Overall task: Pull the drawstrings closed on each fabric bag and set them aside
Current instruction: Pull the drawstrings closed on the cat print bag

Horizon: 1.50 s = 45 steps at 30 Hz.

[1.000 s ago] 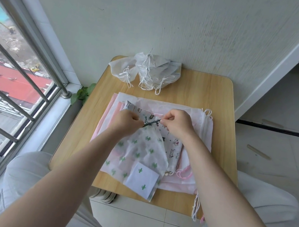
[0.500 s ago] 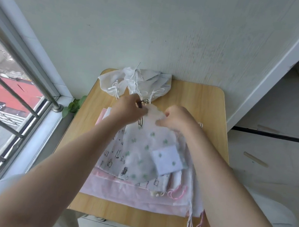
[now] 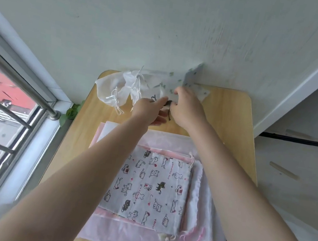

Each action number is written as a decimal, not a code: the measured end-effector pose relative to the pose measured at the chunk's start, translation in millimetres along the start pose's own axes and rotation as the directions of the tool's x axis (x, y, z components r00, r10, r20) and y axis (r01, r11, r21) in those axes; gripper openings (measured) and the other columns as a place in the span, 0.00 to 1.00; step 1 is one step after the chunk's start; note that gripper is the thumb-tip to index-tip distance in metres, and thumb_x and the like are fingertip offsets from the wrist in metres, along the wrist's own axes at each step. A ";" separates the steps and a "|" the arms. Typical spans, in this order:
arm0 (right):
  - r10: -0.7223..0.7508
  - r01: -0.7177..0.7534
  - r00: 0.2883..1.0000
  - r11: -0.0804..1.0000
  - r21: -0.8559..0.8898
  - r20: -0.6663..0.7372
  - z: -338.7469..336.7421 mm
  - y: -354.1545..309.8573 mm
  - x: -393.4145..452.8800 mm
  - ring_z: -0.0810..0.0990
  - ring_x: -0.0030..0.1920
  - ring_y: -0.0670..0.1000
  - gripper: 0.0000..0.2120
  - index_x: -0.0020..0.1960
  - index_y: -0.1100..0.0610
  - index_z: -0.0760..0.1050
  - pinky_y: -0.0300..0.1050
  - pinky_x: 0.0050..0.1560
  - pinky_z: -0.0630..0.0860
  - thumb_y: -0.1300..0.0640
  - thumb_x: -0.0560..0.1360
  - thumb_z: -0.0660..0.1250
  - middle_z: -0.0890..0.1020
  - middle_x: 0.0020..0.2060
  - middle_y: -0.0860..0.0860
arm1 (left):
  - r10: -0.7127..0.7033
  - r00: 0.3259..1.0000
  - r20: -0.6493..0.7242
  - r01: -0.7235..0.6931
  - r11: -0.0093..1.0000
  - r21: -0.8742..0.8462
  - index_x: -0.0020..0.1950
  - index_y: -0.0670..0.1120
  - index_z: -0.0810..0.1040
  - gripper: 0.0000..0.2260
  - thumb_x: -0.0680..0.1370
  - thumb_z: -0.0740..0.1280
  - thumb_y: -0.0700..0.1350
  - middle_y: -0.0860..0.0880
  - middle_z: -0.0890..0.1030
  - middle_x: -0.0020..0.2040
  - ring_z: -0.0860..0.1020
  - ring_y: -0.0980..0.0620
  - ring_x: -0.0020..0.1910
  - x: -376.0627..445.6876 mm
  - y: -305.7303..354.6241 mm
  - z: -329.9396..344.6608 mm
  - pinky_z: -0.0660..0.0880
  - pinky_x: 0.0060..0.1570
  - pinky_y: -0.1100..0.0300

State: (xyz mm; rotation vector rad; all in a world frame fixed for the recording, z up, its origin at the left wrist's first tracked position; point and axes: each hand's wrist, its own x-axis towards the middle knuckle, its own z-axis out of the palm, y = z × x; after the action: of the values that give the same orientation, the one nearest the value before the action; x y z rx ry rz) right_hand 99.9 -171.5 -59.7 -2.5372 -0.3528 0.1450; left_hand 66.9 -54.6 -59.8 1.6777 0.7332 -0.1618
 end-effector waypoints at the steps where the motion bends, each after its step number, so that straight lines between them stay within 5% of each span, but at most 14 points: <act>1: 0.009 -0.009 1.000 1.000 0.021 0.007 2.2 3.2 -2.8 0.75 0.56 0.56 0.16 0.67 0.57 0.68 0.51 0.54 0.75 0.59 0.79 0.60 0.73 0.63 0.55 | 0.010 1.000 -0.012 -0.009 1.000 0.019 0.47 0.41 0.78 0.15 0.79 0.64 0.53 0.46 0.83 0.36 0.79 0.51 0.26 -0.1 -3.4 -0.1 0.76 0.27 0.61; 5: -0.026 0.034 0.991 0.998 0.058 -0.128 4.4 6.5 -19.1 0.75 0.46 0.56 0.12 0.60 0.61 0.67 0.47 0.40 0.70 0.63 0.77 0.60 0.73 0.54 0.55 | 0.160 0.979 -0.125 -0.123 0.956 0.266 0.49 0.38 0.77 0.13 0.78 0.60 0.48 0.45 0.81 0.35 0.78 0.51 0.26 -12.8 -29.3 -6.6 0.74 0.31 0.57; 8: 0.039 -0.028 0.980 0.998 0.060 -0.196 1.4 10.6 -38.5 0.73 0.40 0.54 0.04 0.50 0.59 0.68 0.46 0.35 0.68 0.62 0.76 0.60 0.72 0.43 0.51 | 0.306 0.947 0.100 -0.300 0.726 0.619 0.43 0.42 0.80 0.10 0.76 0.66 0.48 0.47 0.82 0.39 0.79 0.52 0.33 -32.7 -56.1 -10.7 0.74 0.35 0.59; 12: 0.155 -0.092 0.953 0.966 -0.240 0.259 2.8 17.2 -67.8 0.66 0.29 0.53 0.09 0.34 0.55 0.66 0.41 0.27 0.60 0.62 0.72 0.62 0.67 0.29 0.50 | 0.292 0.856 0.427 -0.514 0.378 0.770 0.53 0.51 0.81 0.13 0.72 0.74 0.54 0.52 0.78 0.52 0.76 0.52 0.54 -50.1 -92.0 -8.9 0.73 0.56 0.54; 18: 0.229 -0.034 0.884 0.901 -0.433 0.408 2.9 22.3 -106.1 0.75 0.39 0.53 0.08 0.35 0.58 0.70 0.40 0.32 0.66 0.64 0.71 0.66 0.74 0.35 0.51 | 0.412 0.836 0.364 -0.460 0.160 0.874 0.57 0.51 0.80 0.15 0.76 0.69 0.58 0.50 0.78 0.53 0.73 0.49 0.56 -58.5 -102.7 1.8 0.65 0.61 0.52; 21: 0.149 0.004 0.938 0.899 -0.438 0.314 -1.4 23.3 -117.0 0.74 0.52 0.56 0.03 0.43 0.60 0.73 0.45 0.47 0.69 0.67 0.73 0.63 0.77 0.47 0.54 | 0.428 0.831 0.356 -0.467 0.188 0.864 0.53 0.50 0.81 0.12 0.78 0.67 0.56 0.49 0.78 0.51 0.73 0.48 0.54 -64.1 -98.1 0.8 0.67 0.58 0.53; 24: 0.031 0.060 0.980 0.895 -0.442 0.196 -2.8 28.0 -117.3 0.68 0.61 0.56 0.13 0.56 0.57 0.78 0.51 0.60 0.65 0.65 0.75 0.62 0.74 0.56 0.54 | 0.410 0.842 0.351 -0.461 0.208 0.863 0.51 0.47 0.81 0.11 0.78 0.67 0.53 0.48 0.79 0.48 0.76 0.47 0.52 -68.6 -93.7 -6.9 0.70 0.58 0.53; 29: -0.011 0.012 1.000 0.941 -0.339 0.003 -2.6 27.2 -110.8 0.68 0.58 0.57 0.07 0.53 0.56 0.77 0.51 0.56 0.66 0.59 0.76 0.65 0.71 0.55 0.54 | 0.277 0.924 0.265 -0.339 0.271 0.901 0.40 0.44 0.75 0.13 0.80 0.61 0.50 0.49 0.76 0.36 0.77 0.47 0.41 -80.6 -78.6 -17.4 0.72 0.43 0.56; 32: 0.017 -0.016 0.999 0.998 -0.061 0.027 -0.7 22.7 -109.8 0.73 0.48 0.55 0.06 0.54 0.56 0.74 0.45 0.44 0.69 0.59 0.79 0.62 0.72 0.51 0.54 | 0.116 0.942 0.314 -0.334 0.242 0.911 0.46 0.40 0.81 0.15 0.80 0.61 0.50 0.48 0.78 0.41 0.75 0.49 0.43 -85.4 -63.6 -23.0 0.72 0.48 0.58; 36: -0.046 0.010 0.984 0.978 0.208 0.170 7.7 8.1 -111.3 0.75 0.39 0.49 0.05 0.53 0.53 0.74 0.41 0.34 0.68 0.58 0.79 0.62 0.76 0.41 0.47 | -0.090 0.913 0.398 -0.298 0.519 0.801 0.52 0.43 0.81 0.11 0.76 0.70 0.50 0.48 0.81 0.44 0.79 0.52 0.40 -88.7 -51.9 -44.9 0.78 0.42 0.62; 40: -0.120 0.053 0.965 0.960 0.275 0.234 26.5 -14.3 -112.7 0.78 0.42 0.47 0.05 0.53 0.49 0.75 0.40 0.38 0.73 0.56 0.78 0.66 0.78 0.41 0.43 | 0.064 0.953 0.298 -0.205 0.858 0.472 0.53 0.46 0.82 0.11 0.77 0.68 0.51 0.47 0.83 0.50 0.80 0.47 0.51 -92.9 -58.9 -60.5 0.79 0.50 0.54; 43: -0.108 0.017 0.961 0.942 0.336 0.254 34.5 -25.3 -116.0 0.80 0.43 0.50 0.11 0.53 0.49 0.68 0.45 0.40 0.75 0.50 0.76 0.68 0.81 0.42 0.48 | 0.150 0.974 0.167 -0.200 0.918 0.341 0.44 0.48 0.84 0.11 0.73 0.71 0.56 0.48 0.85 0.44 0.82 0.49 0.47 -89.7 -71.8 -68.8 0.77 0.46 0.55; 45: -0.066 -0.035 0.951 0.947 0.319 0.301 34.3 -27.4 -117.2 0.79 0.44 0.51 0.18 0.55 0.51 0.67 0.45 0.41 0.74 0.45 0.73 0.70 0.80 0.43 0.49 | 0.180 0.978 0.108 -0.206 0.922 0.327 0.42 0.47 0.83 0.08 0.75 0.71 0.51 0.47 0.84 0.40 0.80 0.49 0.42 -87.2 -81.2 -73.5 0.76 0.41 0.58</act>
State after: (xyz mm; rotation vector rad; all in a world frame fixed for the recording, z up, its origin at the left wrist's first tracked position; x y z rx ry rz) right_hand -24.6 -164.4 -69.9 -2.1860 -0.4318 0.5526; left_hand -67.0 -14.2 -66.5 2.0482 0.4966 -0.2200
